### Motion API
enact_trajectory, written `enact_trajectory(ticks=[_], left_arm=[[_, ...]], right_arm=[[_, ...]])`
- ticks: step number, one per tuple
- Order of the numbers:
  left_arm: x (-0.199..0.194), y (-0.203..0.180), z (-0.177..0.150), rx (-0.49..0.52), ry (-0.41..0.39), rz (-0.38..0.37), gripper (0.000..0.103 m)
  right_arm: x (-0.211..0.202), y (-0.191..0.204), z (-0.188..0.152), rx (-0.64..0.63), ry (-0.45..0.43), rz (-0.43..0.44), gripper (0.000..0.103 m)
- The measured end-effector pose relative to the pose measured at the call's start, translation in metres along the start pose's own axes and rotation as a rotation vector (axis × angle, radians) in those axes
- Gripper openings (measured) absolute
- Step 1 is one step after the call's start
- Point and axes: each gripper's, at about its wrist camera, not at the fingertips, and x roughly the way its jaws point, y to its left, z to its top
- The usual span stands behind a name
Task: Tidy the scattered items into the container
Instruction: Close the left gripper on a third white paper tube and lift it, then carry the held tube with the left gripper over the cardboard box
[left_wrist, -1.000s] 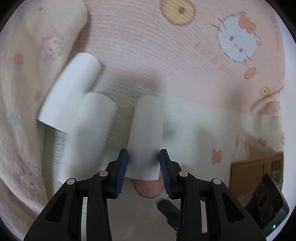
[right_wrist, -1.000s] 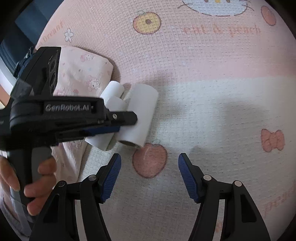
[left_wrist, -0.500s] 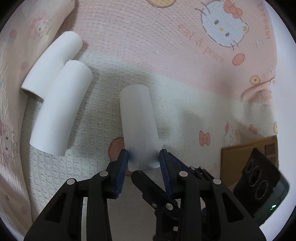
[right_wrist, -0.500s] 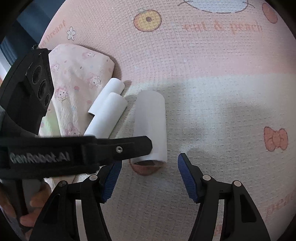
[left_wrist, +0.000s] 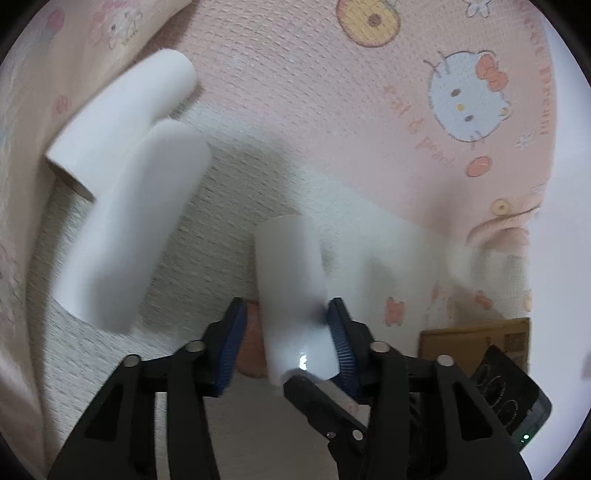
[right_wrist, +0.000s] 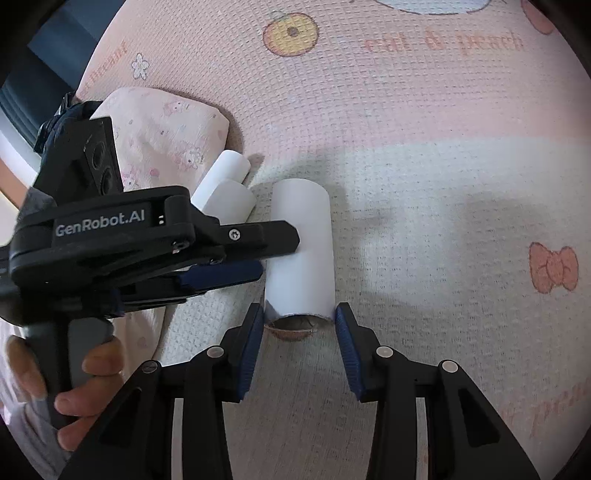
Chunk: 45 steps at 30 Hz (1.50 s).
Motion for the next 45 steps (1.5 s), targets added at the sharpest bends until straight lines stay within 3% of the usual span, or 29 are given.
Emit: enact_trajectory(ticks=[10, 15, 21, 29, 33, 37, 45], left_arm=[[0.006, -0.016, -0.056, 0.072, 0.061, -0.038, 0.035], [0.010, -0.019, -0.063, 0.118, 0.088, -0.039, 0.038], [0.016, -0.024, -0.050, 0.129, 0.098, -0.035, 0.040], [0.021, -0.026, -0.050, 0.140, 0.077, -0.043, 0.040], [0.017, -0.029, -0.054, 0.145, 0.065, -0.042, 0.038], [0.009, -0.039, -0.057, 0.177, 0.059, -0.058, 0.037], [-0.025, -0.080, -0.057, 0.242, 0.020, -0.092, 0.037]], right_arm=[[-0.038, -0.002, -0.044, -0.047, 0.064, -0.082, 0.037], [-0.045, -0.005, -0.061, -0.032, 0.093, -0.107, 0.039], [-0.043, -0.004, -0.060, -0.008, 0.101, -0.085, 0.048], [-0.025, -0.014, -0.046, 0.063, 0.104, -0.080, 0.048], [-0.024, -0.019, -0.042, 0.086, 0.114, -0.069, 0.040], [-0.035, -0.021, -0.045, 0.109, 0.105, -0.044, 0.040], [-0.074, -0.004, -0.030, 0.066, 0.055, -0.076, 0.040]])
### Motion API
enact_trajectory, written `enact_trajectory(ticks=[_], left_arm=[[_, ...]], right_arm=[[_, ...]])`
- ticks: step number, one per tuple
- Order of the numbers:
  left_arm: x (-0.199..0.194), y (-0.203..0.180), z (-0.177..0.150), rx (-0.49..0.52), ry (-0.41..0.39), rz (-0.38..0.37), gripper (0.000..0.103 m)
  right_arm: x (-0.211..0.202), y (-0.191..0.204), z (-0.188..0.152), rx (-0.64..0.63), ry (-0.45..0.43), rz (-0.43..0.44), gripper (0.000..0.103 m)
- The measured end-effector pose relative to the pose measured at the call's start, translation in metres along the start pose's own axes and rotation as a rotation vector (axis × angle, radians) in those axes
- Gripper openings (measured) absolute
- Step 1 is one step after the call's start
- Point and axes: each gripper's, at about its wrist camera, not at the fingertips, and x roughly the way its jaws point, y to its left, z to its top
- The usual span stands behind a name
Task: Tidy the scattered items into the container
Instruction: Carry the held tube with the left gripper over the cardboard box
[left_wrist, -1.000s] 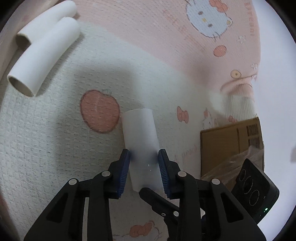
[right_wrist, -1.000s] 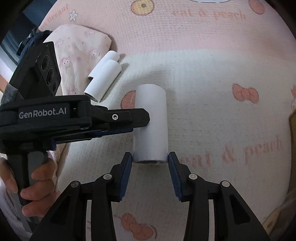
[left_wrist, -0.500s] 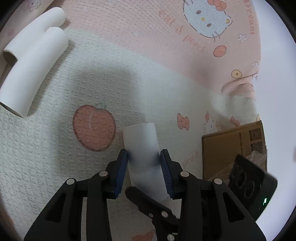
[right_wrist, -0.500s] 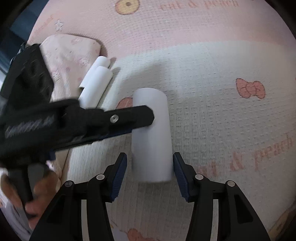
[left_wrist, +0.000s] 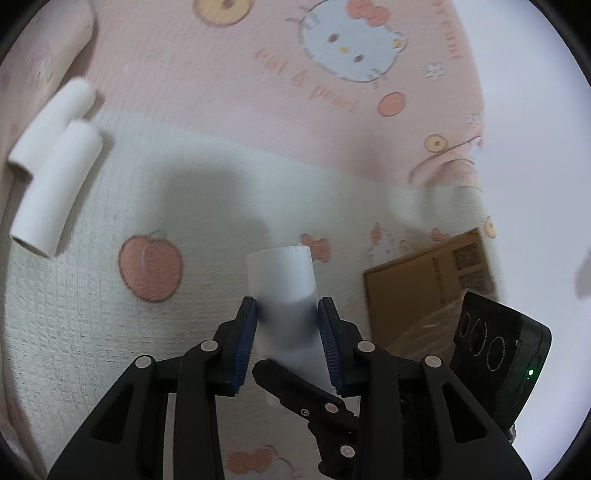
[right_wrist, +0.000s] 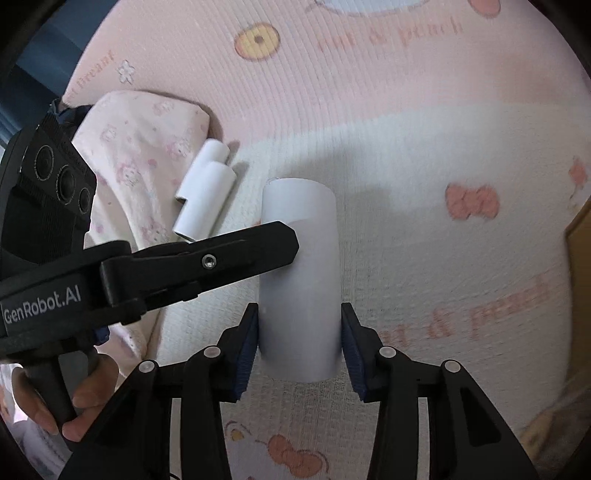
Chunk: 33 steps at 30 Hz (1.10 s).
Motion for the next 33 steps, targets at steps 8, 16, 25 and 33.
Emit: enact_trajectory(ticks=[8, 16, 25, 33], left_arm=[[-0.042, -0.060, 0.012, 0.126, -0.046, -0.019, 0.037], [-0.061, -0.127, 0.017, 0.263, -0.080, -0.072, 0.037], [-0.038, -0.197, 0.028, 0.339, 0.002, -0.183, 0.037], [0.014, -0.276, 0.042, 0.427, 0.180, -0.238, 0.037]], right_arm=[[-0.061, 0.021, 0.020, -0.064, -0.065, -0.054, 0.040], [-0.132, 0.023, 0.031, -0.037, -0.127, -0.114, 0.040], [-0.199, -0.002, 0.039, -0.001, -0.174, -0.240, 0.040], [-0.250, -0.065, 0.041, 0.105, -0.150, -0.318, 0.040]])
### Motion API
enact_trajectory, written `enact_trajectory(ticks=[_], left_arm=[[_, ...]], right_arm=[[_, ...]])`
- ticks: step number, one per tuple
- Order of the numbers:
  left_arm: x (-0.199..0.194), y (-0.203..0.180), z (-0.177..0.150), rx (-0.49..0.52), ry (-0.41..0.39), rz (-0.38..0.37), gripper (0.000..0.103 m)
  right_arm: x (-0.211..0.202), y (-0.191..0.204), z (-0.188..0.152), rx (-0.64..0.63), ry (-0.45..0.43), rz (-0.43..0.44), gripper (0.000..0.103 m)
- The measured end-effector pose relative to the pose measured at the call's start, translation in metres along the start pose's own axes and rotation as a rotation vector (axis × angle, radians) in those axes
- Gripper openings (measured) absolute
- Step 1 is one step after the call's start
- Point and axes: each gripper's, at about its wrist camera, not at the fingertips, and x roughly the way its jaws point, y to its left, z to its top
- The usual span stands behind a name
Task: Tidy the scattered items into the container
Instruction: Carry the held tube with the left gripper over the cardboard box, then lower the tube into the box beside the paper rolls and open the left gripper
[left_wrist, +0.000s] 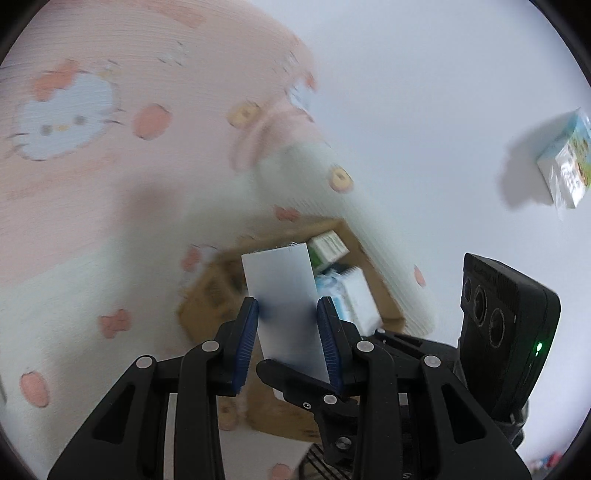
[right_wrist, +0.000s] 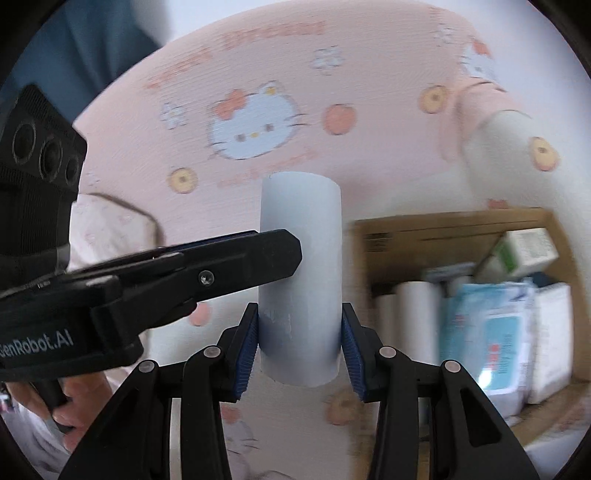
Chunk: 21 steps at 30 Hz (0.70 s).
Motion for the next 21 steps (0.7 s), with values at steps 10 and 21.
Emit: enact_trajectory(ticks=[10, 21], left_arm=[[0.076, -0.035, 0.026, 0.031, 0.228, 0.017, 0.037], [0.114, -0.006, 0.016, -0.025, 0.363, 0.207, 0.037]], right_arm=[[-0.005, -0.085, -0.001, 0.153, 0.116, 0.010, 0.040], [0.047, -0.117, -0.018, 0.264, 0.251, 0.195, 0.040]])
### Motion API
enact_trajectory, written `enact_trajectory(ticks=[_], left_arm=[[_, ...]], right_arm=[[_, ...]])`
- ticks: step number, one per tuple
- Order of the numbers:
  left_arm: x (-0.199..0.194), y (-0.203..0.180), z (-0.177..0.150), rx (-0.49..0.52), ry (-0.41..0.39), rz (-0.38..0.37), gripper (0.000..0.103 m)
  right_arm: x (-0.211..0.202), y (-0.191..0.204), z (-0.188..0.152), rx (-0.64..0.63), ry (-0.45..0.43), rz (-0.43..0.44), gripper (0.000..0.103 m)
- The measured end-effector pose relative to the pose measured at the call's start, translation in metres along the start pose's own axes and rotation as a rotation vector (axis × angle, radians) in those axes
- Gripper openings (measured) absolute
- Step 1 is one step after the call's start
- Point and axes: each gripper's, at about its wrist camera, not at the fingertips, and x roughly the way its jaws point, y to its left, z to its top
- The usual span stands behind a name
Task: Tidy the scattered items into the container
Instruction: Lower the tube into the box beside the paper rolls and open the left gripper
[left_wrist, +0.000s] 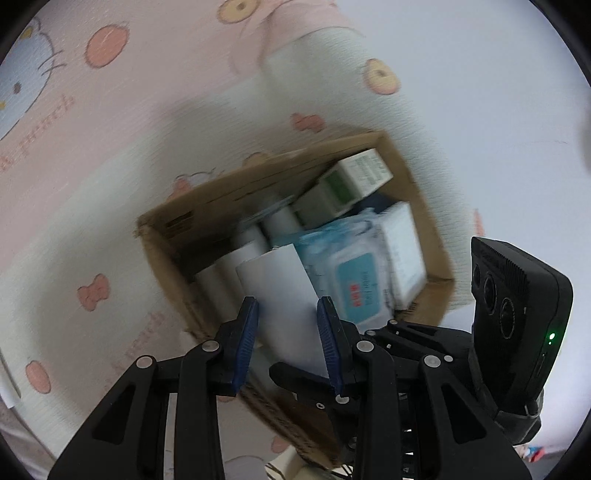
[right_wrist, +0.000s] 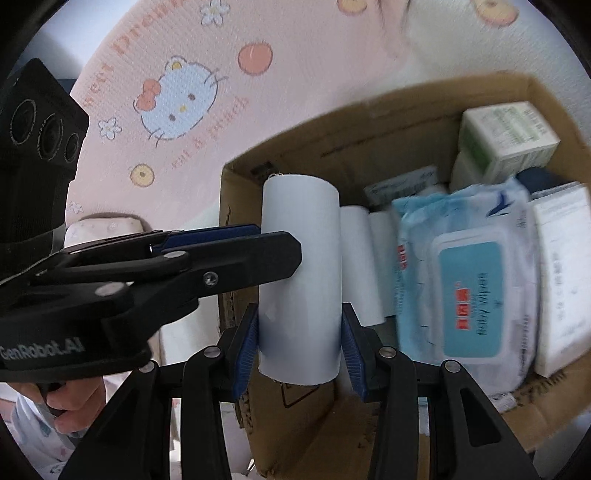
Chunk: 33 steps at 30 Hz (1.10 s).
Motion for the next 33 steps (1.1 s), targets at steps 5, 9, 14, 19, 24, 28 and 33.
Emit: enact_trajectory(ticks=[5, 9, 14, 19, 24, 28, 33], left_arm=[[0.007, 0.008, 0.006, -0.017, 0.021, 0.049, 0.037], [0.008, 0.001, 0.009, 0.008, 0.038, 0.089, 0.036], [0.010, -0.006, 0.008, 0.046, 0.061, 0.126, 0.036], [0.007, -0.008, 0.007, 0.066, 0.059, 0.138, 0.036], [0.007, -0.010, 0.004, 0.092, 0.053, 0.143, 0.036], [0.011, -0.011, 0.004, 0.105, 0.058, 0.160, 0.025], [0.012, -0.008, 0.004, 0.107, 0.064, 0.155, 0.016]], right_arm=[[0.016, -0.003, 0.006, 0.016, 0.036, 0.029, 0.040], [0.022, 0.002, 0.010, 0.004, 0.048, 0.006, 0.040], [0.026, -0.001, 0.013, 0.014, 0.068, 0.024, 0.040], [0.029, -0.004, 0.015, 0.021, 0.075, 0.032, 0.040], [0.034, -0.004, 0.013, 0.014, 0.088, 0.025, 0.040], [0.028, 0.002, 0.014, -0.002, 0.073, 0.011, 0.044], [0.013, 0.009, 0.010, -0.046, 0.034, -0.007, 0.045]])
